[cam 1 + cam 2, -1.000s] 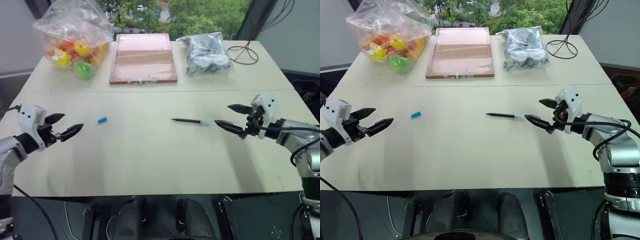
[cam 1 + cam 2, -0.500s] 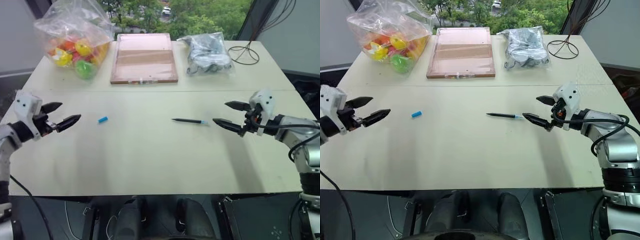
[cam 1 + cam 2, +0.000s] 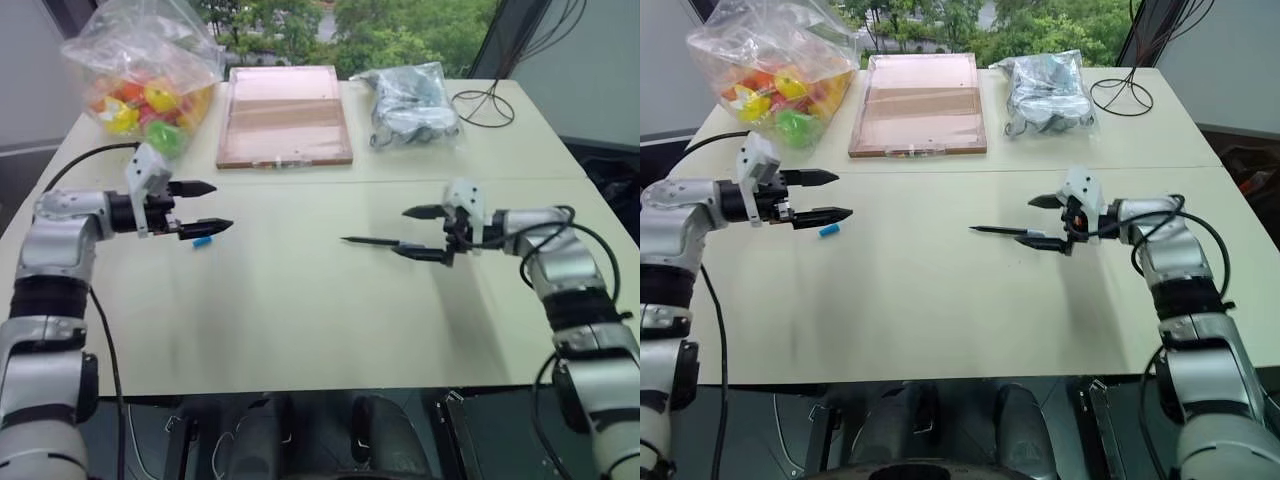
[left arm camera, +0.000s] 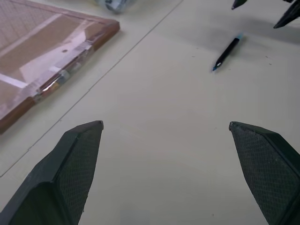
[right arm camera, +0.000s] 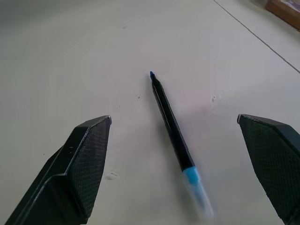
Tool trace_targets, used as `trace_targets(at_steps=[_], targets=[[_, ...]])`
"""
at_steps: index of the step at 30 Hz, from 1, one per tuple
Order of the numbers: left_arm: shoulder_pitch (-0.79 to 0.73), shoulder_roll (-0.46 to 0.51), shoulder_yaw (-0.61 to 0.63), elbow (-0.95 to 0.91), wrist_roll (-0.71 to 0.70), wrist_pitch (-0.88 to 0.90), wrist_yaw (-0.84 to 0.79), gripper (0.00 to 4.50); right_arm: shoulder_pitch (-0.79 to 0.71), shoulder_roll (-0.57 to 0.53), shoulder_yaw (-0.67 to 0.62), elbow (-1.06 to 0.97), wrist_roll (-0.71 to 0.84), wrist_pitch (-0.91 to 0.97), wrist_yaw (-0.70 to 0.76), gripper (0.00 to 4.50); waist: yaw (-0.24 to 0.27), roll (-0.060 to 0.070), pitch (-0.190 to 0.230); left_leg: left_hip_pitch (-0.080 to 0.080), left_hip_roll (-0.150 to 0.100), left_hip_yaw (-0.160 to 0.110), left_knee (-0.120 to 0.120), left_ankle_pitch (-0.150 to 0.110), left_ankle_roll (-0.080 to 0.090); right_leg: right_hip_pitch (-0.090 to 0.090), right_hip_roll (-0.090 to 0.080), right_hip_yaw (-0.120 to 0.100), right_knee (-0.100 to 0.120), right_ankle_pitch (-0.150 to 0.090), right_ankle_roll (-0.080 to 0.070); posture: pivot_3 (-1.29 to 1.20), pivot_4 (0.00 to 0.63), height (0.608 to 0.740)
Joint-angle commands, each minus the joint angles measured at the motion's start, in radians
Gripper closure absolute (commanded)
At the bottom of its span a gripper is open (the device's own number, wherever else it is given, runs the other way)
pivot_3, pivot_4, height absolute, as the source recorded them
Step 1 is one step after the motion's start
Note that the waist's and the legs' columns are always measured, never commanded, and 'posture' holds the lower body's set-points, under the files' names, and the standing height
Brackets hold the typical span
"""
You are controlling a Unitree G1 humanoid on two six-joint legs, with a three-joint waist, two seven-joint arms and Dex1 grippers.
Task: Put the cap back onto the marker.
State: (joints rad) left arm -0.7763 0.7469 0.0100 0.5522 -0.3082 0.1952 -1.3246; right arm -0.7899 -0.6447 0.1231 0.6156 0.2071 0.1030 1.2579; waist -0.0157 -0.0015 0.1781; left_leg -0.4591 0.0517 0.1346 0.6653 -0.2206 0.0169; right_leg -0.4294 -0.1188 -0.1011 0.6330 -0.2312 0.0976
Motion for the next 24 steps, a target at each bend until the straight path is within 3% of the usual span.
trace_targets(at_steps=[1, 12, 24], targets=[[-0.028, -0.023, -0.002, 0.001, 0.008, -0.03, -0.009, 0.0, -0.08, 0.047, 0.018, 0.137, -0.045, -0.102, 0.032, 0.04, 0.0, 0.0, 0.0, 0.0, 0.0, 0.0, 0.0, 0.0, 0.0, 0.0, 0.0, 0.0, 0.0, 0.0, 0.0, 0.0, 0.15, 0.74], [0.009, -0.048, 0.006, -0.056, -0.002, -0.007, 0.009, 0.0, -0.221, 0.16, 0.062, 0.425, -0.171, -0.253, 0.08, 0.04, -0.002, 0.0, 0.0, 0.0, 0.0, 0.0, 0.0, 0.0, 0.0, 0.0, 0.0, 0.0, 0.001, 0.0, 0.0, 0.0, 0.15, 0.74], [0.1, -0.082, 0.031, -0.184, -0.036, 0.053, 0.093, 0.0, -0.27, 0.212, 0.043, 0.555, -0.232, -0.292, 0.045, 0.04, -0.002, 0.001, 0.0, 0.0, 0.0, 0.0, 0.0, 0.0, 0.0, 0.0, 0.0, 0.0, 0.001, 0.0, 0.0, 0.0, 0.15, 0.74]])
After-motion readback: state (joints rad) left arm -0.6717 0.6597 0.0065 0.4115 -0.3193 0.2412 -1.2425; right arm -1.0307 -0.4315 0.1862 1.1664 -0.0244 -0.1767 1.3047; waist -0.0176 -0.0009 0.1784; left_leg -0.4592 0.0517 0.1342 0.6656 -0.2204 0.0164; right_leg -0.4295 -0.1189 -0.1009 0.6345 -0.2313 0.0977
